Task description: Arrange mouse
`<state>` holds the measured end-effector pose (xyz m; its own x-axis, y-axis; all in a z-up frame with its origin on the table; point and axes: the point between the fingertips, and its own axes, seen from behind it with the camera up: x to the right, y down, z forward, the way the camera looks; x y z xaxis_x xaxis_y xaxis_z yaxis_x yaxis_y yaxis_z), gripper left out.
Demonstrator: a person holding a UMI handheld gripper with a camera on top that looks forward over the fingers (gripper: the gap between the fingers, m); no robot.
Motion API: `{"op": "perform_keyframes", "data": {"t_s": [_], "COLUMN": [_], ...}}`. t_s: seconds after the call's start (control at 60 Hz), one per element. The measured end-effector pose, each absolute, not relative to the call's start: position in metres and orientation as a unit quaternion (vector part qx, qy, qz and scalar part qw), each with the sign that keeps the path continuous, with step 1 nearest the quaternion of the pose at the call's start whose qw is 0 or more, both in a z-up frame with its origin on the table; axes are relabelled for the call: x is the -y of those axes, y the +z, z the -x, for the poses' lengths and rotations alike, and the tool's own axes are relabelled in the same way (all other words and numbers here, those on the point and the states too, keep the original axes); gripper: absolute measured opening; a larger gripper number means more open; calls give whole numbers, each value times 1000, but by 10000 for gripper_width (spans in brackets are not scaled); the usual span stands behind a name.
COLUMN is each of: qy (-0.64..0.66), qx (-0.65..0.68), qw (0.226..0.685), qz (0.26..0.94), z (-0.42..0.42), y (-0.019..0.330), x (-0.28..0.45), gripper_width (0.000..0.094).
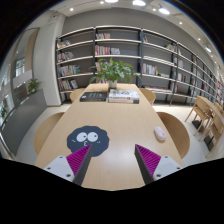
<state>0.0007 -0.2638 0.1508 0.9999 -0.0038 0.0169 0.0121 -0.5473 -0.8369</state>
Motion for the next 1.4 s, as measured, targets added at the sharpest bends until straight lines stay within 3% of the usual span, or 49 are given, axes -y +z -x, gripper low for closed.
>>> {"op": "perform_keyframes", "data": {"t_s": [0.15, 0.167, 0.233, 0.267, 0.383, 0.817, 0.9, 0.967, 0.983, 1.0, 1.033, 1.267, 1.4], "qy": [-15, -18, -27, -35, -51, -51, -39, -27, -27, -28, -29, -51, -63], "qx": [-19, -24, -31, -36, -49, -44, -45, -51, -55, -58, -58, -74, -85], "qw": [443, 437, 427, 417, 398, 375, 385, 385, 385, 387, 388, 344, 394], "qz": [896, 899, 904, 907, 915, 925, 921, 921, 921, 920, 919, 935, 913], "z": [-59, -45, -104, -113, -183, -269, -267, -263, -263, -263, -263, -256, -222], "y": [104, 118, 80, 87, 47, -3, -3, -7, -7, -6, -6, -1, 75], "x": [260, 267, 258, 262, 241, 113, 95, 85, 84, 82, 81, 84, 63], "gripper_width": [858, 860, 860, 860, 860, 853, 802, 669, 673, 639, 471, 330, 331]}}
